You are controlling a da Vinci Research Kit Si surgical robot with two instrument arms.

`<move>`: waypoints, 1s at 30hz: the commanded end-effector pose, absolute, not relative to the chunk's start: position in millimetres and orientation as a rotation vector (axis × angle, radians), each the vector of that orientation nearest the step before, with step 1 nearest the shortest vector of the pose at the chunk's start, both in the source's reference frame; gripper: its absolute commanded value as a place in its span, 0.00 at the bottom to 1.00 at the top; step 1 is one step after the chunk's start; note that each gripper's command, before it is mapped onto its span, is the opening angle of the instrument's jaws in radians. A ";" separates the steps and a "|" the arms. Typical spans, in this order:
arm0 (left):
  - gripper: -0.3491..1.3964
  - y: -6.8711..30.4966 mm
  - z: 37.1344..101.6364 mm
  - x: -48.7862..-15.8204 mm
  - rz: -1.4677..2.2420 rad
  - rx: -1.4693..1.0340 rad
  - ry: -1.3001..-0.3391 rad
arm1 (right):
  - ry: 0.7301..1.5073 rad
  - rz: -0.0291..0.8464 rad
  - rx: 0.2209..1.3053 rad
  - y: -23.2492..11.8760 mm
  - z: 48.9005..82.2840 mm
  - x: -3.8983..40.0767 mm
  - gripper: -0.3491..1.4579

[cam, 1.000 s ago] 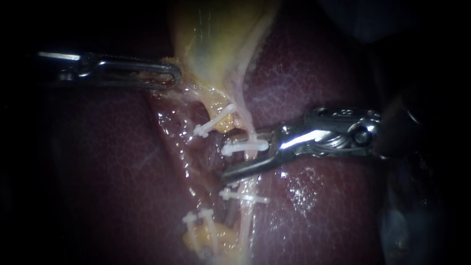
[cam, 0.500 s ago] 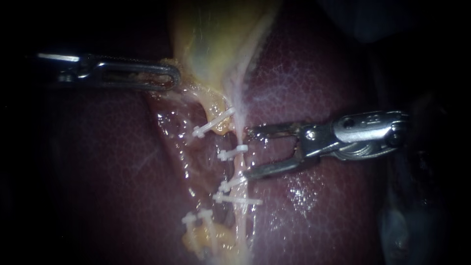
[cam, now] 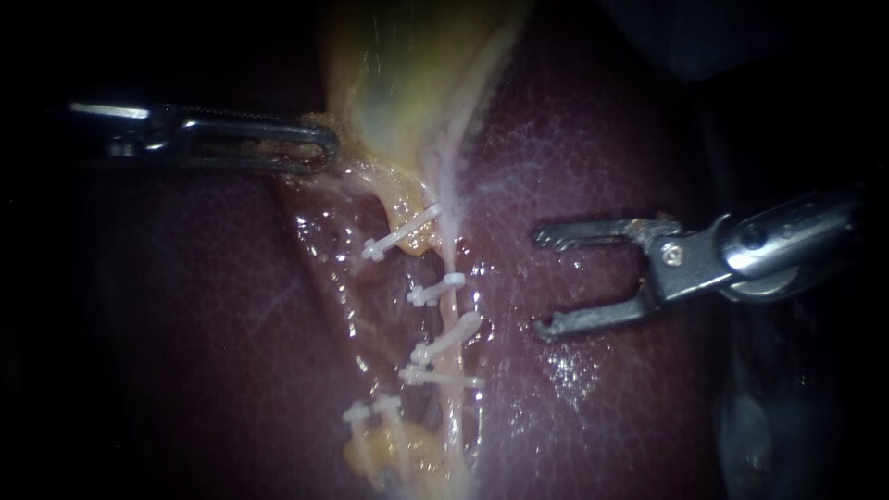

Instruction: Going back third clip right tube

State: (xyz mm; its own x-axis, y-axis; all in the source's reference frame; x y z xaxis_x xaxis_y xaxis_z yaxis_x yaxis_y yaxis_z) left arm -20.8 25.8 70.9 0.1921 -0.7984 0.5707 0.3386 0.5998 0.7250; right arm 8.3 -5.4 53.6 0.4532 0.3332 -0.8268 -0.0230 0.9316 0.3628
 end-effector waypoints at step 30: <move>0.00 23.4 77.2 -25.5 -0.757 0.524 -1.139 | 1.112 0.218 0.324 -6.1 52.9 7.5 0.47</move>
